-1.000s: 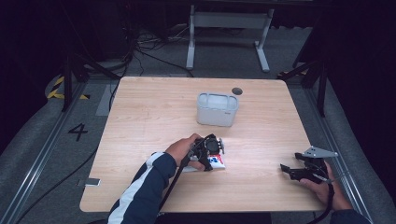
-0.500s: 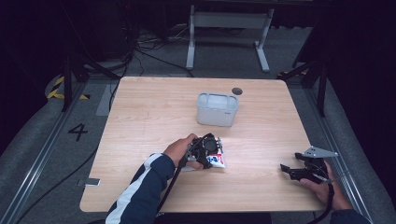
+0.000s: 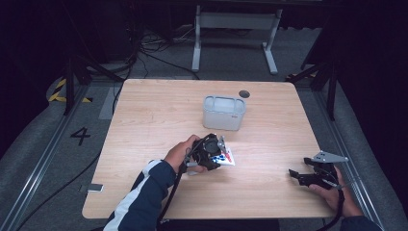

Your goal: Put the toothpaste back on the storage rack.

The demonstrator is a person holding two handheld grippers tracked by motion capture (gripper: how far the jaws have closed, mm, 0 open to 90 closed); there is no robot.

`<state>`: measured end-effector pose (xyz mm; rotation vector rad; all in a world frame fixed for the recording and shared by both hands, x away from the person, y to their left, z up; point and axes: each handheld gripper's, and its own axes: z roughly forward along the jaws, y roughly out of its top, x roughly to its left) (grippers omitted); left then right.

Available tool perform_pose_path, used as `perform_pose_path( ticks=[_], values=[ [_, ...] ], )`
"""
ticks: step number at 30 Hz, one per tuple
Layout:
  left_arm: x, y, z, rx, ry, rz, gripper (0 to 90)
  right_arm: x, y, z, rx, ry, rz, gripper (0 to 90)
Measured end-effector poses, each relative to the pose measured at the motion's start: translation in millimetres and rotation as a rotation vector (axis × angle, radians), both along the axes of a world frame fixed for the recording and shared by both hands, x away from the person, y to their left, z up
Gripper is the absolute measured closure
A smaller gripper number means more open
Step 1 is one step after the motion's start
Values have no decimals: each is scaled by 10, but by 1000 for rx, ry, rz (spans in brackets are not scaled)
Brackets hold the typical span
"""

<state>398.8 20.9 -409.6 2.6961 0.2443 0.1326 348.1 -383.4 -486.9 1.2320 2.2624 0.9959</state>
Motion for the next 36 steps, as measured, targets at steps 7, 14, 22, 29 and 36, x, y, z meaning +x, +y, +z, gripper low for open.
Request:
perform_pose_path(
  ticks=[7, 14, 22, 29, 36],
  values=[
    [-24, 108, 89, -94, -18, 46, 644, 0, 0, 0, 0, 0, 0, 143],
    [-7, 188, 173, -170, -45, 66, 643, 0, 0, 0, 0, 0, 0, 143],
    [18, 229, 196, -226, -82, 94, 644, 0, 0, 0, 0, 0, 0, 143],
    [19, 272, 269, -299, -102, 122, 646, 0, 0, 0, 0, 0, 0, 143],
    [48, 297, 386, -362, -120, 142, 646, 0, 0, 0, 0, 0, 0, 143]
  ],
)
